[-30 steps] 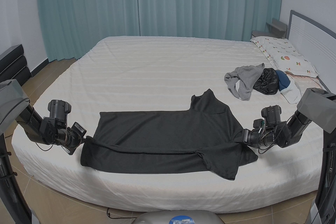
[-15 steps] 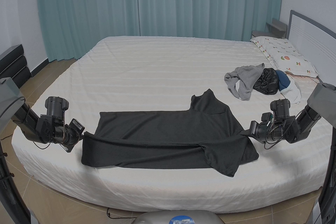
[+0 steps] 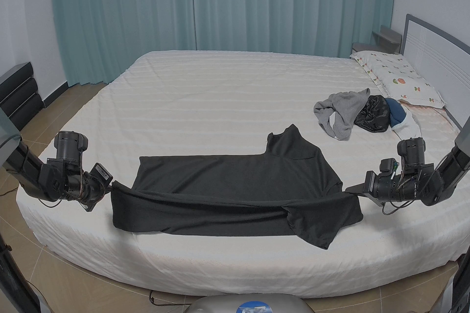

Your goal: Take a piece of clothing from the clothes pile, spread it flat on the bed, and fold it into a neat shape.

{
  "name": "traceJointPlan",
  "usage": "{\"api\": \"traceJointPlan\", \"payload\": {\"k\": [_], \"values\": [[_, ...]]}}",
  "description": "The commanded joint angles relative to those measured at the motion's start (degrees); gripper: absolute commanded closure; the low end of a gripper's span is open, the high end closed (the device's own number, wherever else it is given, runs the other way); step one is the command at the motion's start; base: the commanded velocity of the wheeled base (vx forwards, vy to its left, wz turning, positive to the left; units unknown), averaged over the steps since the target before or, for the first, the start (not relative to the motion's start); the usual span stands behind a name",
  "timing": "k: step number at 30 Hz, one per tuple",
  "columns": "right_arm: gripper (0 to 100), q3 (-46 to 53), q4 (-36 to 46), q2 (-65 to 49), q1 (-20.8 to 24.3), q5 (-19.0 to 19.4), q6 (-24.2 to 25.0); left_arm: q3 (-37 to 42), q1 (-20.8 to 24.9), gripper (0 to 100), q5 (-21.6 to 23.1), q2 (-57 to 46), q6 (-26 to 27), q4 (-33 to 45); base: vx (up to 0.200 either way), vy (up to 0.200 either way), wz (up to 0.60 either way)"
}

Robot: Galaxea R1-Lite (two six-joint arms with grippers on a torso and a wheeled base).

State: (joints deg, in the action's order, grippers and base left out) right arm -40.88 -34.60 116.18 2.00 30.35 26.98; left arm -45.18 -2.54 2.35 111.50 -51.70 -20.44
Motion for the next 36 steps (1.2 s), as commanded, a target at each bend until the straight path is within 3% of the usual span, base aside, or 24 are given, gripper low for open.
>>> {"api": "traceJointPlan", "payload": {"k": [1, 22, 36], "values": [[100, 3.0, 0.1, -5.0, -0.5, 0.3, -0.2, 2.5, 0.3, 100, -0.1, -3.7, 0.3, 0.0, 0.000, 0.000, 0.00], [100, 11.6, 0.0, -11.8, -1.0, 0.7, -0.6, 11.6, 0.3, 100, -0.2, -18.1, 3.6, 1.5, 0.000, 0.000, 0.00], [100, 15.3, 0.1, -15.1, -1.1, 1.5, -1.2, 15.1, 0.5, 100, -0.2, -17.5, 6.3, 5.2, 0.000, 0.000, 0.00]]}}
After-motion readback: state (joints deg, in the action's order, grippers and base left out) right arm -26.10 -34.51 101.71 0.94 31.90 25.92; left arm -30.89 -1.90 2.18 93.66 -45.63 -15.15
